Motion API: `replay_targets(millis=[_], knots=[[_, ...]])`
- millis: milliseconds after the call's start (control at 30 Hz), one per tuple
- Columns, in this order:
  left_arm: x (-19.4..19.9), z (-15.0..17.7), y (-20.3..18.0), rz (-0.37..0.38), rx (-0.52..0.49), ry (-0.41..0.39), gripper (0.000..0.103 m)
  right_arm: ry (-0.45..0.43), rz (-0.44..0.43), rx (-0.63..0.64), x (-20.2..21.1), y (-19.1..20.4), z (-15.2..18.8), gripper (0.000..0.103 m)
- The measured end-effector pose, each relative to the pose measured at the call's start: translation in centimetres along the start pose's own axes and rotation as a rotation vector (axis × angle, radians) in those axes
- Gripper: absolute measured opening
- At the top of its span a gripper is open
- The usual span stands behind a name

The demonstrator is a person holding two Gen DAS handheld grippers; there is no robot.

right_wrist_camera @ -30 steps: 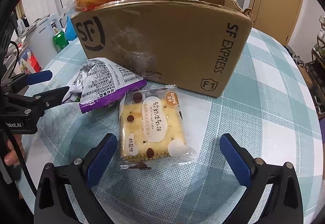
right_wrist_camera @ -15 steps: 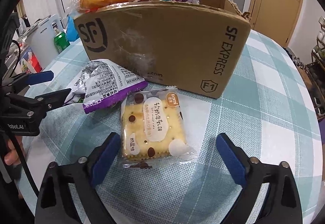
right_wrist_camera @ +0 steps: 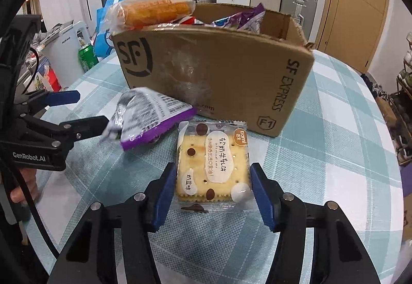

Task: Organize snacks
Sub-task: 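Grasp the purple-white chip bag with the left tool while the right tool holds the cracker packet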

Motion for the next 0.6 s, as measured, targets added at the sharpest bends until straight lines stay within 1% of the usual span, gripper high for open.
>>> replay_targets(millis=[233,600], knots=[[0.0,-0.1,-1.0,0.022,-0.016,-0.003,0.102,-0.057,-0.011,-0.016,2.7,-0.9,-1.4,0.058],[0.6,-0.3,-3.3,0.122,-0.014,-0.005,0.102,-0.109,-0.012,-0.034,5.8,-2.1,-2.3,0.058]])
Point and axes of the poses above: each gripper's, at about its wrist camera, not at the fingertips, and x roughly against the way its jaws point, y to its left, z to its underside, the point moved 6 cm from there along -x, roughly the way its jaws point, and after that the axes turned 10 degrees about -x, right-handed, at the moved point
